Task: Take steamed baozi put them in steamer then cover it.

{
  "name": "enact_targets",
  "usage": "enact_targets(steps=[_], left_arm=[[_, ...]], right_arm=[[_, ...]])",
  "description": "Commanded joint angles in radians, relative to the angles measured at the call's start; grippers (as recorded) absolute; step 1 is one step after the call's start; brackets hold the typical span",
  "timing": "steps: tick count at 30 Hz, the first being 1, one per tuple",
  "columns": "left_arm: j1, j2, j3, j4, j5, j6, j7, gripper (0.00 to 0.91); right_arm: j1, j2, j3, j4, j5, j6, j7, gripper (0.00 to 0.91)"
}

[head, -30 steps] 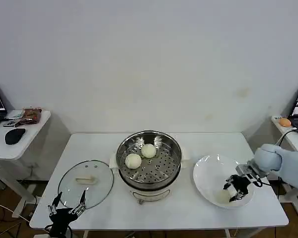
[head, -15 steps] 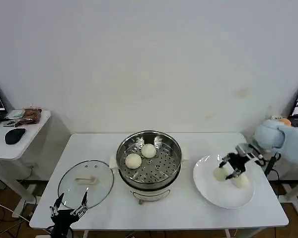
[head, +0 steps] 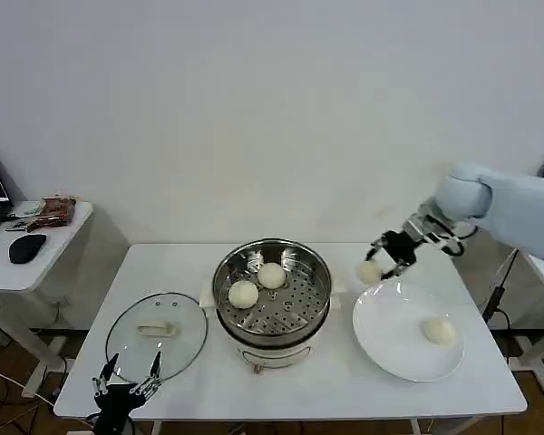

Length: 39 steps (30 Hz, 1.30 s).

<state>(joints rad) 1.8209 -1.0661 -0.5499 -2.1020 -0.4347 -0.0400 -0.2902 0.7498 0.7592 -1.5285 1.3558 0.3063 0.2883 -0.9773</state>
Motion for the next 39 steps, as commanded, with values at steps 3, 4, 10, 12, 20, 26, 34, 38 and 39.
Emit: enact_targets(steps=[3,4,10,12,20,26,34,38,39], left_arm=[[-0.002,-0.006,0.002,-0.001,0.001,-0.001,0.000,0.907],[-0.003,-0.007,0.003,-0.001,0.002,-0.001,0.000,0.907],[-0.004,-0.011,0.003,-0.001,0.001,-0.003,-0.001,0.907],[-0.002,-0.011,0.003,-0.001,0.002,-0.004,-0.001,0.907],[-0.004,-0.012,0.006,-0.004,0.004,-0.003,-0.001,0.907],[0.005,-0.008,0.003,-0.004,0.004,-0.005,-0.001,0.907],[0.011,-0.009,0.000,-0.019,0.003,-0.005,-0.002,0.907],[0.019,-0.009,-0.001,-0.022,0.004,-0.007,-0.002,0.907],[0.020,-0.009,-0.001,-0.023,0.004,-0.007,-0.002,0.907]], right_arm=[[0.009,0.170,0.082,-0.056,-0.046,0.119,0.018,0.554],[0.010,0.186,0.084,-0.063,-0.056,0.131,0.021,0.554],[0.001,0.247,0.102,-0.052,-0.094,0.178,0.029,0.554],[-0.007,0.260,0.111,-0.039,-0.095,0.178,0.033,0.554],[-0.045,0.323,0.157,-0.025,-0.159,0.226,0.048,0.554],[-0.060,0.342,0.166,0.032,-0.178,0.243,0.064,0.554],[-0.087,0.349,0.170,0.088,-0.242,0.257,0.080,0.554],[-0.087,0.341,0.163,0.126,-0.272,0.264,0.082,0.554],[-0.088,0.339,0.160,0.136,-0.290,0.270,0.083,0.554]])
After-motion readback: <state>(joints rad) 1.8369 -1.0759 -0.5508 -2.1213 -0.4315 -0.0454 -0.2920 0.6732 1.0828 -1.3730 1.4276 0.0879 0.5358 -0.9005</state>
